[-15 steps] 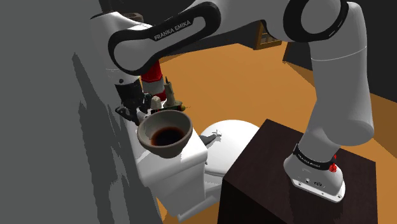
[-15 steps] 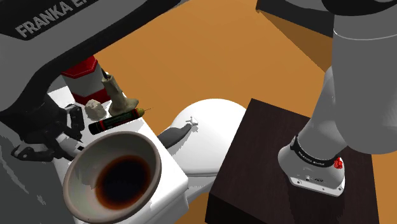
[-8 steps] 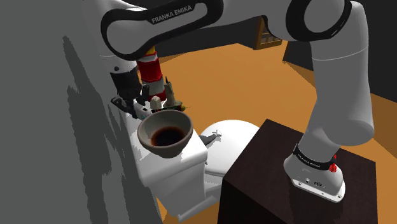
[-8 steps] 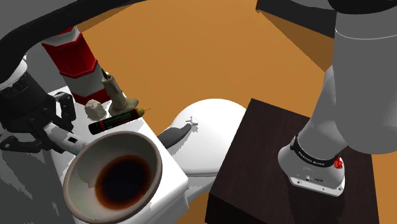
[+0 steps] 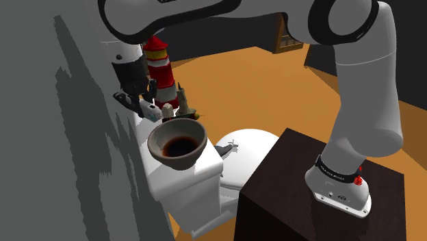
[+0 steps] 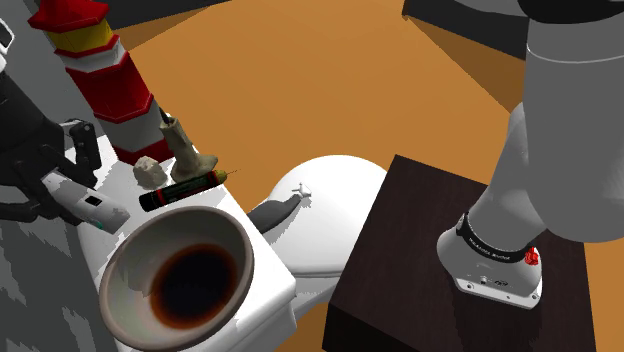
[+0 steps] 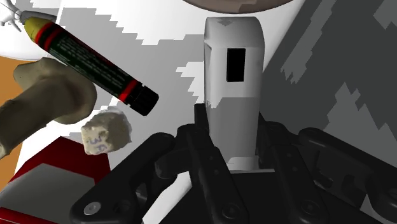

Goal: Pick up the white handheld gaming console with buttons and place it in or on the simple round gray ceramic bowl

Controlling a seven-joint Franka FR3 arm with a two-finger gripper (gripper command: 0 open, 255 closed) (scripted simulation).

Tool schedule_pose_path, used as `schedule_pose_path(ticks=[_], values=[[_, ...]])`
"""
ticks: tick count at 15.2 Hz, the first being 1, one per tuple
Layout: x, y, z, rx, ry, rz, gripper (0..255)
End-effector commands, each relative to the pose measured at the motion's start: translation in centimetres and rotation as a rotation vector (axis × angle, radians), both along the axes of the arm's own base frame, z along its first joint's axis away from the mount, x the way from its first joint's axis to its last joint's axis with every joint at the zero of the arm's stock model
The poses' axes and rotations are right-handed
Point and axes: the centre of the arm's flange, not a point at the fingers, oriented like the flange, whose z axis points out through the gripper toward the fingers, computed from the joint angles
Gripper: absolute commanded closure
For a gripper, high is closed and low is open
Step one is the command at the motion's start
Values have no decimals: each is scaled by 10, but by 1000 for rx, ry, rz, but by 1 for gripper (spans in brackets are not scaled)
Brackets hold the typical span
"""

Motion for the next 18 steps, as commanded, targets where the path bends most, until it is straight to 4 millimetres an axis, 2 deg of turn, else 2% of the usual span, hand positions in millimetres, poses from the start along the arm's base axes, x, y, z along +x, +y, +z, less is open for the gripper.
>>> schedule_pose_path(ticks=[1, 12, 18], values=[[0, 0, 11, 0, 0, 0, 255], [0, 0, 65, 0, 0, 0, 255], [-80, 2, 62, 0, 0, 0, 255]])
